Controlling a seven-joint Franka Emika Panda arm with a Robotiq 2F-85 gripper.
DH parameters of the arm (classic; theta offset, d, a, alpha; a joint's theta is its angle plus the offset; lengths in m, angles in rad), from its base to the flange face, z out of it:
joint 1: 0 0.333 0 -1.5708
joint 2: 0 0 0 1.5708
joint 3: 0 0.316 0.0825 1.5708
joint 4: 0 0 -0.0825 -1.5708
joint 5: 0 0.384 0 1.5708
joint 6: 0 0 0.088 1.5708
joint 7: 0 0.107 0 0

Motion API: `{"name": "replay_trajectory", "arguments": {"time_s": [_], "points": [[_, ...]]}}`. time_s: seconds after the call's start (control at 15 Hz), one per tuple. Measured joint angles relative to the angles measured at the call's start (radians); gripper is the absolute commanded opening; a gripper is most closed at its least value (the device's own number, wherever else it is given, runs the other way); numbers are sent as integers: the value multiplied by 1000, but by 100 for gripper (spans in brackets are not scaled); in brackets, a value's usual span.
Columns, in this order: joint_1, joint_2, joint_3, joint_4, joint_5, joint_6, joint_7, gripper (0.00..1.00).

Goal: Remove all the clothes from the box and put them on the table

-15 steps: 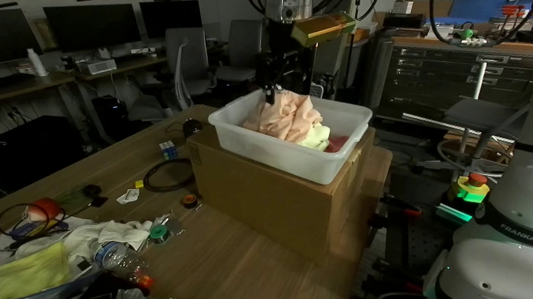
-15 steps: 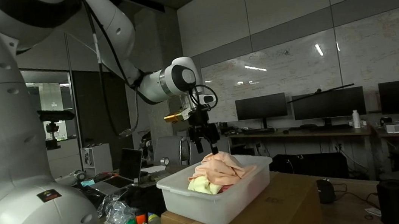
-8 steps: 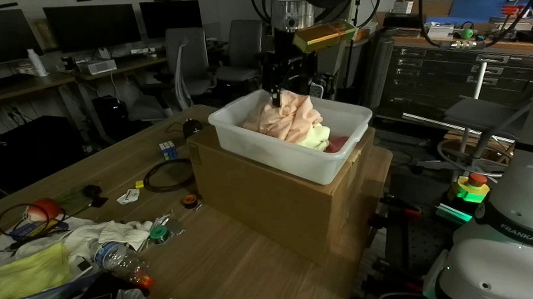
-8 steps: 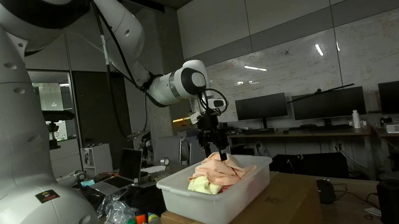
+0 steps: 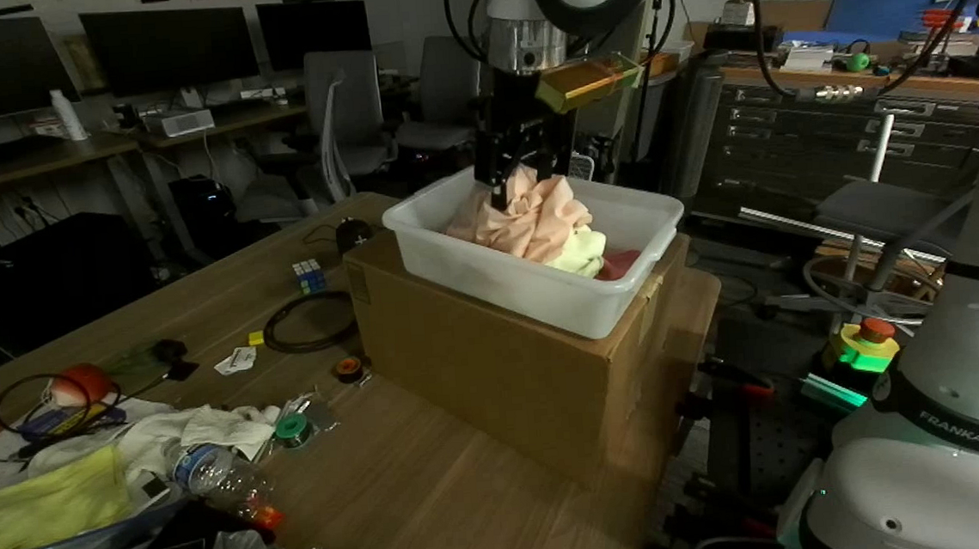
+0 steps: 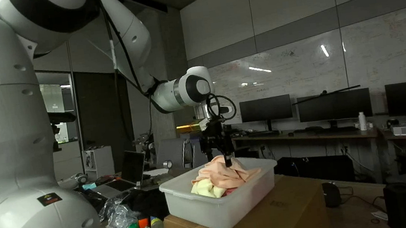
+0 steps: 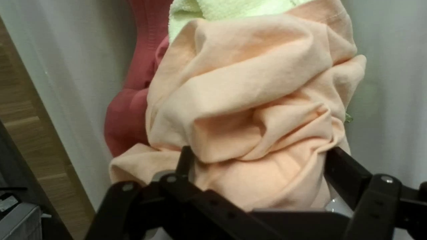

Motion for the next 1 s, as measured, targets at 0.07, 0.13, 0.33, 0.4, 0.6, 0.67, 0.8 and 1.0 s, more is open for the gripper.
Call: {"name": "replay_trajectory", "arguments": {"time_s": [0.07, 0.13, 0.33, 0.4, 0.6, 0.67, 0.8, 1.0], "points": [[3, 3, 0, 0, 0, 7, -12, 100], [6, 7, 0, 0, 0, 11, -23, 100], [12, 19, 2, 1, -2, 13, -39, 100], [13, 24, 2, 1, -2, 13, -40, 93], [15, 39, 2, 4, -7, 13, -40, 68], [15, 44, 2, 6, -8, 13, -39, 62], [15, 50, 2, 9, -9, 13, -37, 45], [15, 50, 2, 13, -8, 13, -23, 22]]}}
